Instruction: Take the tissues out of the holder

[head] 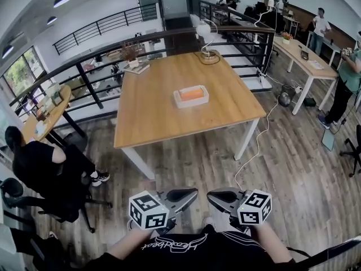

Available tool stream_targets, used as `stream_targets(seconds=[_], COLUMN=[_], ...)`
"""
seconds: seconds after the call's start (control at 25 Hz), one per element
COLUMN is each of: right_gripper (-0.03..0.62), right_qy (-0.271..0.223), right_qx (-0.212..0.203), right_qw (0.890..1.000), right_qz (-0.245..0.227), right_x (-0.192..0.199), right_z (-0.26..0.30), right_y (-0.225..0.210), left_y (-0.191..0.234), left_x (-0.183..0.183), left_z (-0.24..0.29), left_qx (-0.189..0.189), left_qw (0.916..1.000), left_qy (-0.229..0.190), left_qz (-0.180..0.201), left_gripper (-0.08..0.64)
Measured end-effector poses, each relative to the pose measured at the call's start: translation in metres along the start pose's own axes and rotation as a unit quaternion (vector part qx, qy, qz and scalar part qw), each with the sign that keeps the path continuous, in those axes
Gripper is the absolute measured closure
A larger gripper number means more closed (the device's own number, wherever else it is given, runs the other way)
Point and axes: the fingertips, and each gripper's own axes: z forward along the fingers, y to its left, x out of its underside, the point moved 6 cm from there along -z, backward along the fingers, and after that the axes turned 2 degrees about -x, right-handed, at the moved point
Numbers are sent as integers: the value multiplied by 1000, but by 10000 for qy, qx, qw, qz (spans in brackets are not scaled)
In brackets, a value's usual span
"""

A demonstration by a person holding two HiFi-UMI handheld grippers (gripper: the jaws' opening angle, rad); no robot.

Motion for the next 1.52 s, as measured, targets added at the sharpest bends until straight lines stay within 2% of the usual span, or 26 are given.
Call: stream_targets(seconds=[0.24,0.48,0.6,0.8,1.08,1.28,1.52], right_gripper=[575,575,575,575,575,575,575], right_qy=[-92,-83,-186,-287,-380,-353,-289], right_qx=[-23,15,15,-43,111,231,294], right_qw=[9999,9999,9996,9979,9983,9985,9989], right_qz=[59,-92,-221,-586,-417,-359,-201], right_x=[-37,-70,-89,-115,-113,-116,-129], right_z=[-16,-43,-46,-43,-47,-34,-1], right_y=[-95,-154,-166,-161,-174,-193,-231], left_y=[48,68,69,65,75,100,156], left_x=[-42,-82,-92,-103,-112,-112,-125], left_z=[83,131,142,149,156,158,163], left_qx=[-86,-241,-271,-203,-116,-76,-58], left_qw=[9999,9997,9995,9992,9986,9990,9994], left_qy=[36,-42,-113,-205,-336,-351,-302], left_qz=[-48,-18,84,279,383,274,126], left_gripper=[548,548,548,548,548,547,548])
